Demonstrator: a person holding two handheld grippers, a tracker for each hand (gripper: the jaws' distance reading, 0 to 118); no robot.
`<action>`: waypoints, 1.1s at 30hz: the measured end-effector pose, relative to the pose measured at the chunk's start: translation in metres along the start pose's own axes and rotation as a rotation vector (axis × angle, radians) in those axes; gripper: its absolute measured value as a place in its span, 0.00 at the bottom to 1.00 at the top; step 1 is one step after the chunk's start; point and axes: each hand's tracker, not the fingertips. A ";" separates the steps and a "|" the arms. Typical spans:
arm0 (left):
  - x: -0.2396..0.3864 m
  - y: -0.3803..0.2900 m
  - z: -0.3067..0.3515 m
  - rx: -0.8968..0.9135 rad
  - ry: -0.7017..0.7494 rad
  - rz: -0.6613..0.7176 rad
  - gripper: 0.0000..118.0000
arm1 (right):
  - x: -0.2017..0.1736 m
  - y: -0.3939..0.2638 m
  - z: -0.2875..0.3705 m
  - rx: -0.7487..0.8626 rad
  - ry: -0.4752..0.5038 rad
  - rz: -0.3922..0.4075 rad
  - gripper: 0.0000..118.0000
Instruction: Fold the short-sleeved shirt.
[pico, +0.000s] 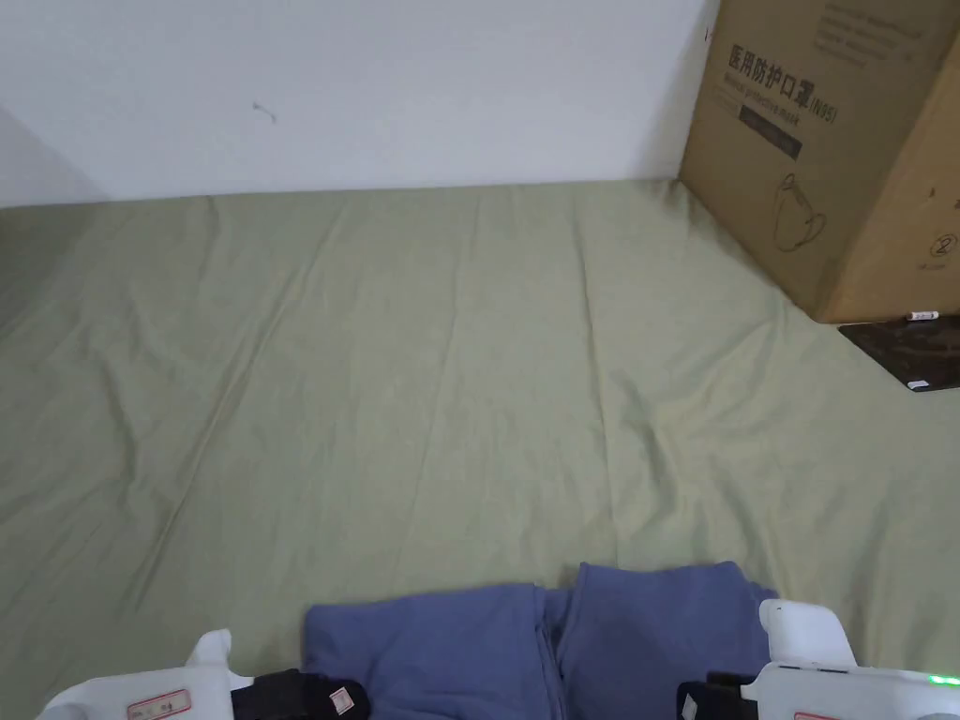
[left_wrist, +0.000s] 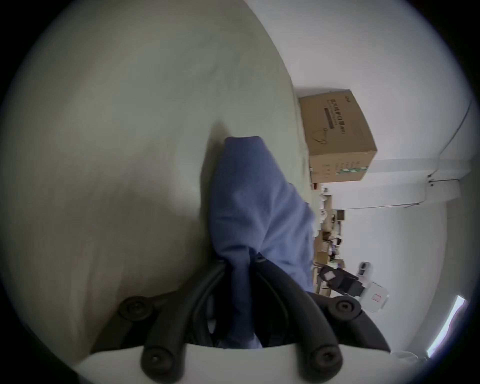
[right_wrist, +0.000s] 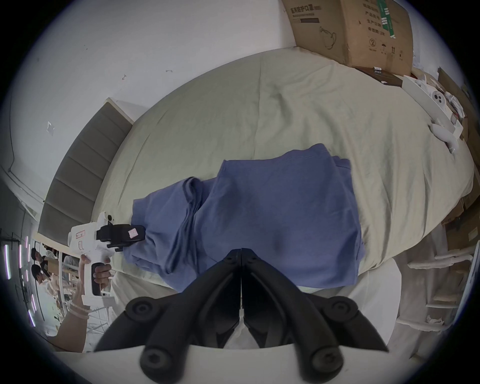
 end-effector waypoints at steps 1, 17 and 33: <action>0.004 0.003 0.005 0.001 0.022 -0.003 0.07 | -0.002 0.000 0.000 -0.001 -0.003 0.009 0.00; 0.000 0.039 0.160 0.181 0.322 -0.067 0.07 | -0.001 0.004 -0.008 -0.013 0.009 -0.011 0.00; 0.171 0.013 0.105 0.171 0.375 -0.417 0.07 | 0.003 0.007 -0.008 0.001 0.040 -0.002 0.00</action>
